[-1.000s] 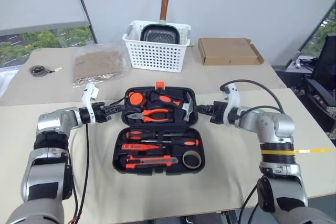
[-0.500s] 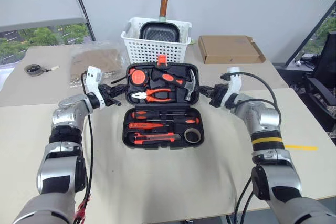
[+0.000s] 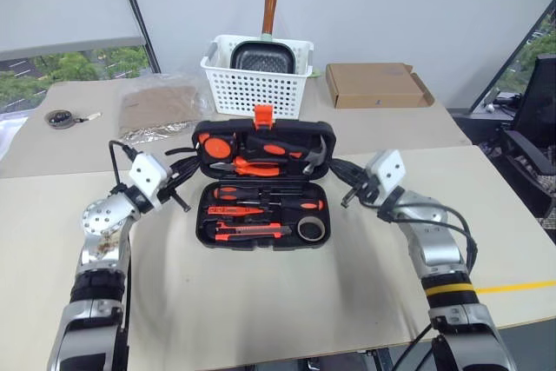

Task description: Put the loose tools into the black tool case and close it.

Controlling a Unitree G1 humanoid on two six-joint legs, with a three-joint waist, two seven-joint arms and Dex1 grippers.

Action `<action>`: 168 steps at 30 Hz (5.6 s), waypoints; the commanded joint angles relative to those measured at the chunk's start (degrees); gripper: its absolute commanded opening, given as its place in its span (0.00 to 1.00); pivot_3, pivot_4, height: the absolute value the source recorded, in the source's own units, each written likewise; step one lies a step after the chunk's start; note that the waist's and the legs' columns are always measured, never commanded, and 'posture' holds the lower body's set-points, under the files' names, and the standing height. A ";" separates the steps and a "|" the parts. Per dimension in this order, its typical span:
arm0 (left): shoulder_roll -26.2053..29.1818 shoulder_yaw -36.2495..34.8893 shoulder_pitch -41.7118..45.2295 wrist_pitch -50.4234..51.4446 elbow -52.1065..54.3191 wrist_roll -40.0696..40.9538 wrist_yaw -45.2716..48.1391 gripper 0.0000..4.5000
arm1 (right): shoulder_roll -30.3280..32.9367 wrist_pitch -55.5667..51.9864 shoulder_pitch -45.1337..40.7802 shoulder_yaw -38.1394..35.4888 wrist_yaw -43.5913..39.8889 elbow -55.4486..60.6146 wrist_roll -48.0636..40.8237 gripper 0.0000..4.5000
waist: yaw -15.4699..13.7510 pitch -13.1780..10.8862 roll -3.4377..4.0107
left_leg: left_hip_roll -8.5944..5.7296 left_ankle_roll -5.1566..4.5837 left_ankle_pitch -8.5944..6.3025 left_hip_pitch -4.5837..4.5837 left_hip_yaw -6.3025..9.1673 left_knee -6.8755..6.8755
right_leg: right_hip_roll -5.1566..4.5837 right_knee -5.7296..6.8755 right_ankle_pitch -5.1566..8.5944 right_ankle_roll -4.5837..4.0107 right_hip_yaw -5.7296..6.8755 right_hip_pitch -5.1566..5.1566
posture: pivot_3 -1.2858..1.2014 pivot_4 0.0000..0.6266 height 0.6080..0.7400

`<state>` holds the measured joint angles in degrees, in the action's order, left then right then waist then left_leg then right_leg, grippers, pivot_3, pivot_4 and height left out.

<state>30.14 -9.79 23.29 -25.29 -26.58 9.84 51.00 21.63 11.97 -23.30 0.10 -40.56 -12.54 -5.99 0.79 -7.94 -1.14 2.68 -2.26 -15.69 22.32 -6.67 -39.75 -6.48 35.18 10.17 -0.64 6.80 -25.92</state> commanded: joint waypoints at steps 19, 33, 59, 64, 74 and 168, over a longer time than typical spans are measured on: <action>6.40 -8.29 -16.97 8.90 -4.87 13.02 8.24 0.71 | 19.48 -5.25 21.80 1.32 -18.64 12.33 -13.04 0.67 | -0.75 0.01 0.00 | 0.18 -0.14 -0.08 -0.41 0.10 -0.12 | -0.07 0.02 0.11 -0.22 0.12 0.40 | 0.52 0.24 0.70; -0.04 -6.30 7.38 22.66 3.93 19.64 3.25 0.71 | 11.50 -39.12 12.81 10.56 -8.24 26.75 -19.12 0.67 | -1.88 0.04 -0.39 | 0.13 -0.27 -0.11 -0.11 0.27 -0.35 | -0.05 -0.12 -0.05 -0.17 0.23 0.44 | 0.52 0.24 0.70; -8.35 18.21 10.84 34.99 3.79 -1.19 0.31 0.71 | 2.89 -43.36 8.67 10.20 5.93 27.11 -9.13 0.67 | -0.57 0.14 -0.10 | 0.07 -0.30 -0.20 -0.27 0.15 -0.14 | 0.03 -0.13 0.03 -0.06 0.09 0.56 | 0.52 0.24 0.70; -8.27 19.94 9.60 37.46 5.75 -3.19 -0.73 0.72 | -1.02 -46.78 7.43 12.78 10.72 26.81 -5.64 0.79 | -0.66 0.17 -0.05 | 0.11 -0.28 -0.20 -0.65 0.23 -0.17 | 0.00 -0.06 0.06 -0.05 0.12 0.83 | 0.52 0.24 0.70; -9.16 16.90 10.63 41.06 6.83 -1.94 -4.59 0.72 | -8.08 -44.79 5.17 13.67 18.20 22.40 -0.49 0.98 | -1.00 0.19 -0.01 | 0.10 -0.26 -0.15 -0.57 0.22 -0.16 | 0.03 -0.01 0.06 -0.07 0.10 0.74 | 0.52 0.24 0.70; -11.09 18.05 7.43 40.78 7.01 -2.38 -5.66 0.72 | -10.56 -53.87 -5.03 14.05 13.94 28.96 0.14 0.01 | -0.54 0.19 0.13 | 0.16 -0.28 -0.18 -0.39 0.35 -0.01 | 0.00 -0.17 0.08 -0.07 0.24 0.58 | 0.52 0.24 0.70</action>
<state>19.20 6.00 33.64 12.88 -16.15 8.96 45.23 11.06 -42.37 -27.28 14.85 -26.35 14.39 -5.16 0.25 -7.75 -1.01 2.82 -2.54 -15.87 21.95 -6.34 -39.76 -6.48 34.99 10.25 -0.71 7.02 -25.35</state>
